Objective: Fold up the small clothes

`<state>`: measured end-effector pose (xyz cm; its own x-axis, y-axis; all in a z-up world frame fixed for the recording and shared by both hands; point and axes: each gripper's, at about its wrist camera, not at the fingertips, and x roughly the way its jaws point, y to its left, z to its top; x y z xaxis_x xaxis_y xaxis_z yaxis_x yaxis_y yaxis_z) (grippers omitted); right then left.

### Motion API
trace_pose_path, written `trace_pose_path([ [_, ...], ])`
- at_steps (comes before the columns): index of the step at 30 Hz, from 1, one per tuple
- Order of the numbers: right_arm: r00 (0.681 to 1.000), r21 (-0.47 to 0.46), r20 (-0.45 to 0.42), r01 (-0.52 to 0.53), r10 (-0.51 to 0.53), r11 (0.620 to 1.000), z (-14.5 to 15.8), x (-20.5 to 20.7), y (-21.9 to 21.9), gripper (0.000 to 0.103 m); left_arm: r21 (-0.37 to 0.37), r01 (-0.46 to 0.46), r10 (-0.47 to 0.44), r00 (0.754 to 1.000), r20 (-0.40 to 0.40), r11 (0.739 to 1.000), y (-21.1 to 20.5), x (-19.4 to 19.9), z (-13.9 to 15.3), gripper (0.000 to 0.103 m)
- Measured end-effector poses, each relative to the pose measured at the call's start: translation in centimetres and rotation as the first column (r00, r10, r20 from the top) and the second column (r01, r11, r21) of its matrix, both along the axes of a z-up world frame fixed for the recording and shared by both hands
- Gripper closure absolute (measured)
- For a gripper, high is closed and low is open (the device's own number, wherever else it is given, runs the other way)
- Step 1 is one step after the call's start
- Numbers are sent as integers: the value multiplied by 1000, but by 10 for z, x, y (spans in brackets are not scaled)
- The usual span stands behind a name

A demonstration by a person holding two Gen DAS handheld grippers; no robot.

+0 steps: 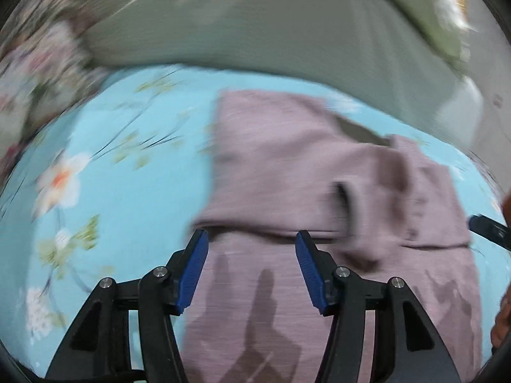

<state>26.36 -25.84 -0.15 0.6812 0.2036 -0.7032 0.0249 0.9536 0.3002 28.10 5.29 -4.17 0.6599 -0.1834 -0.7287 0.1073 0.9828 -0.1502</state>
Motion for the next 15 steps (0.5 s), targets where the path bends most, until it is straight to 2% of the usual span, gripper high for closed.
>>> trace_pose_path([
  [3, 994, -60, -8, -111, 110, 992, -8, 17, 30, 64, 15, -71, 71, 997, -14, 997, 19, 6, -8, 47],
  [6, 974, -158, -22, -225, 224, 962, -16, 31, 69, 63, 29, -97, 98, 995, -32, 995, 23, 14, -18, 47],
  [8, 961, -215, -24, -275, 276, 937, -24, 38, 90, 53, 33, -103, 105, 994, -41, 994, 21, 18, -22, 47],
  [10, 949, -315, -23, -307, 316, 898, -35, 44, 110, 47, 35, -110, 111, 993, -48, 993, 19, 25, -27, 47],
  [11, 947, -374, -36, -309, 319, 875, -43, 48, 118, 47, 38, -111, 113, 992, -49, 993, 19, 29, -27, 47],
  [13, 944, -431, -90, -323, 316, 843, -63, 59, 123, 48, 38, -113, 114, 992, -49, 993, 18, 33, -28, 47],
  [14, 949, -454, -106, -313, 298, 834, -70, 62, 122, 52, 37, -113, 115, 992, -48, 993, 17, 36, -28, 47],
  [15, 953, -472, -112, -299, 280, 830, -74, 64, 118, 61, 35, -115, 116, 992, -48, 993, 18, 40, -29, 47],
])
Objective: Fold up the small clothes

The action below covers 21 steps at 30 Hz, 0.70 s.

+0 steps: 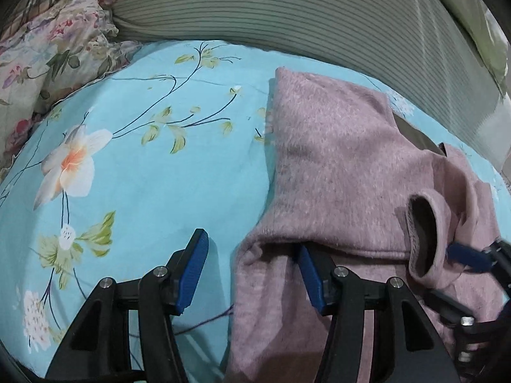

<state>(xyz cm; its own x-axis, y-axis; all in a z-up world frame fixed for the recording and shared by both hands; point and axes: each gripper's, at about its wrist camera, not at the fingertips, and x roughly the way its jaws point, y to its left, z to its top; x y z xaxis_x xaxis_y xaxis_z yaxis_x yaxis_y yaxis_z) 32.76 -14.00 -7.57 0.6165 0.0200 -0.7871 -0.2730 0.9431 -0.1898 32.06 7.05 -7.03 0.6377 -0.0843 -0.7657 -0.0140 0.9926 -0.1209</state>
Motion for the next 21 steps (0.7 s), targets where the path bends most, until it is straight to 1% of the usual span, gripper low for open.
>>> trace_pose_path([
  [1, 1000, -5, 6, 22, -21, 1000, -1, 0, -6, 89, -2, -4, 4, 1000, -2, 1000, 1, 2, -1, 45],
  [2, 998, 48, 13, 58, -59, 997, 6, -1, -19, 96, -6, -7, 7, 1000, -5, 1000, 2, 4, -2, 45],
  [4, 990, 161, 43, 126, -135, 979, 26, -10, -46, 96, -13, -11, 11, 1000, -3, 1000, 4, 5, -3, 45],
  [6, 972, 236, 82, 196, -220, 952, 50, -25, -75, 96, -8, -11, 11, 1000, 1, 1000, 3, 5, -2, 45],
  [7, 960, 285, 99, 223, -260, 932, 61, -33, -91, 96, -7, -11, 11, 1000, 3, 1000, 2, 5, -2, 45],
  [8, 943, 351, 120, 252, -310, 902, 77, -45, -114, 96, -9, -12, 12, 1000, 4, 1000, 2, 5, -2, 45],
  [11, 904, 417, 145, 313, -402, 853, 95, -68, -162, 96, -12, -15, 15, 1000, 5, 1000, 3, 5, -3, 44],
  [13, 869, 437, 124, 385, -479, 813, 93, -79, -197, 94, -13, -18, 18, 1000, 7, 1000, 3, 5, -3, 44],
  [14, 841, 458, 87, 442, -533, 771, 88, -86, -221, 93, -16, -19, 19, 1000, 8, 1000, 3, 5, -3, 44],
  [15, 820, 466, 53, 485, -570, 740, 82, -91, -235, 93, -21, -23, 23, 1000, 9, 1000, 4, 5, -3, 44],
  [17, 760, 457, -19, 585, -650, 670, 67, -106, -260, 93, -32, -28, 29, 1000, 9, 999, 7, 5, -3, 44],
  [18, 740, 461, -34, 608, -672, 646, 62, -114, -266, 93, -38, -32, 32, 999, 10, 999, 8, 5, -3, 44],
  [20, 711, 474, -52, 636, -701, 609, 56, -129, -274, 93, -46, -39, 39, 999, 10, 998, 9, 5, -3, 44],
  [21, 711, 480, -54, 634, -701, 606, 56, -133, -275, 93, -46, -40, 41, 999, 11, 998, 9, 5, -3, 44],
])
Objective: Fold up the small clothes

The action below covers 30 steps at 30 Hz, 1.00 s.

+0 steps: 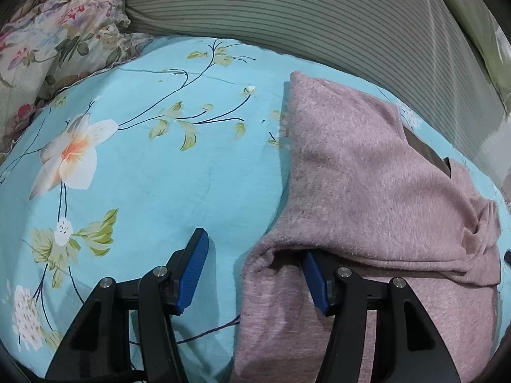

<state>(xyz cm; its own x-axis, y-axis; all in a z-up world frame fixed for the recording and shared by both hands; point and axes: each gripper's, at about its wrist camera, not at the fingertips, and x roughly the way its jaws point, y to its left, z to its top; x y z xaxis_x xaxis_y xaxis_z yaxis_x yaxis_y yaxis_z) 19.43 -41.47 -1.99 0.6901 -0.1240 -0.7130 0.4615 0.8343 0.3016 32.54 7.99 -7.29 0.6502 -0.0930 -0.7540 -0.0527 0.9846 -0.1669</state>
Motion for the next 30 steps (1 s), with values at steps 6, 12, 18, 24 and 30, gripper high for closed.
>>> trace_pose_path([
  [6, 992, 41, 66, -115, 112, 993, 10, 18, 28, 63, 9, 0, 0, 1000, 4, 1000, -1, 0, 0, 44],
  [12, 992, -3, 17, -123, 123, 992, 18, 85, 64, 57, 21, 2, -2, 1000, 7, 1000, -3, 0, 0, 44],
  [18, 967, -75, -241, -107, 86, 991, -21, 145, 62, 93, 7, 5, -5, 1000, 10, 1000, -1, 0, -1, 44],
  [24, 970, -78, 208, -115, 129, 990, 41, 76, 61, 97, -5, 3, -3, 1000, 13, 1000, 0, -1, -1, 43],
  [30, 998, 82, 58, -42, 38, 996, -4, 36, 27, 95, -6, -4, 4, 1000, 12, 1000, 1, -1, -1, 43],
])
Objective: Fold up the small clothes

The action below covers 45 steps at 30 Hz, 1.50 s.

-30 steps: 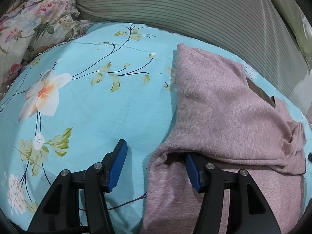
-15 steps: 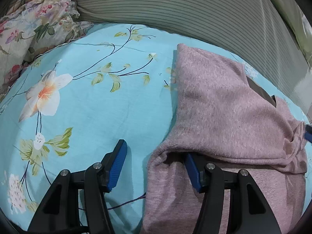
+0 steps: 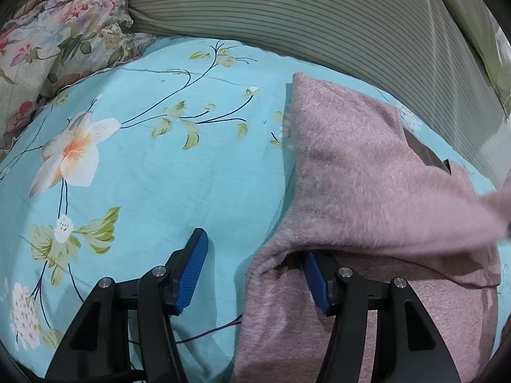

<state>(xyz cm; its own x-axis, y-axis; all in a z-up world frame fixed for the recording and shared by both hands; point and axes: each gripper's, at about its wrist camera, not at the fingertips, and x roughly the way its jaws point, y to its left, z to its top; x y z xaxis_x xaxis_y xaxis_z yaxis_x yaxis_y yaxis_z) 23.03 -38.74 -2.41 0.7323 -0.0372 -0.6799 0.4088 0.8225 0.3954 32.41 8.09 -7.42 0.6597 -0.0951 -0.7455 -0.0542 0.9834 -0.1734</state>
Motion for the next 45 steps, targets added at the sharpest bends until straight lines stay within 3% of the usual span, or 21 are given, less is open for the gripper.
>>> trace_pose_path([
  [1, 999, 46, -24, 26, -25, 999, -10, -10, -7, 95, 1, -1, 1, 1000, -1, 1000, 0, 0, 0, 43],
  [4, 996, 58, -46, 84, -81, 995, -15, -25, -17, 95, 5, -5, 5, 1000, -2, 1000, -1, 0, 0, 43],
  [7, 992, -9, 16, 123, -123, 992, 8, -35, -19, 95, -4, -12, 12, 1000, -6, 1000, 1, 0, 0, 43],
  [10, 996, -40, 39, 77, -75, 996, 20, -18, -16, 95, -33, -21, 21, 1000, -11, 999, 6, 1, 0, 43],
  [14, 999, -68, -20, 32, -34, 997, 13, 4, -10, 95, -84, -28, 26, 999, -21, 996, 14, 4, 1, 44],
  [18, 990, -152, -118, 60, -79, 987, 10, 7, -8, 95, -40, -14, 12, 999, -46, 999, 10, 3, 5, 44],
  [20, 988, -73, -118, 87, -95, 994, 8, -4, -16, 95, -6, -1, 1, 998, -61, 1000, 8, -5, 9, 45],
  [23, 996, -47, -66, 58, -61, 997, 24, -31, -9, 95, -18, 37, -38, 998, -58, 999, 17, -32, 17, 41],
  [24, 998, -40, -52, 33, -35, 999, 27, -39, -3, 94, -19, 45, -46, 997, -55, 999, 21, -44, 19, 35],
  [25, 999, -29, -41, 1, -2, 1000, 31, -51, 5, 88, -13, 46, -47, 997, -54, 999, 27, -58, 20, 31],
  [26, 999, -25, -39, -19, 18, 1000, 33, -58, 11, 69, -8, 44, -45, 997, -55, 999, 33, -72, 20, 29],
  [28, 998, -28, -32, -60, 59, 998, 35, -82, 25, 43, -27, 54, -56, 996, -65, 998, 43, -99, 17, 28],
  [32, 991, -35, -56, -120, 118, 992, 30, -127, 50, 42, -100, 99, -110, 988, -107, 990, 59, -146, 6, 28],
  [38, 978, -43, -96, -190, 185, 981, 21, -177, 76, 42, -169, 207, -225, 969, -102, 964, 61, -200, 9, 27],
  [45, 975, 46, -70, -208, 211, 977, 6, -224, 80, 42, -230, 312, -342, 934, -101, 922, 57, -248, 3, 27],
])
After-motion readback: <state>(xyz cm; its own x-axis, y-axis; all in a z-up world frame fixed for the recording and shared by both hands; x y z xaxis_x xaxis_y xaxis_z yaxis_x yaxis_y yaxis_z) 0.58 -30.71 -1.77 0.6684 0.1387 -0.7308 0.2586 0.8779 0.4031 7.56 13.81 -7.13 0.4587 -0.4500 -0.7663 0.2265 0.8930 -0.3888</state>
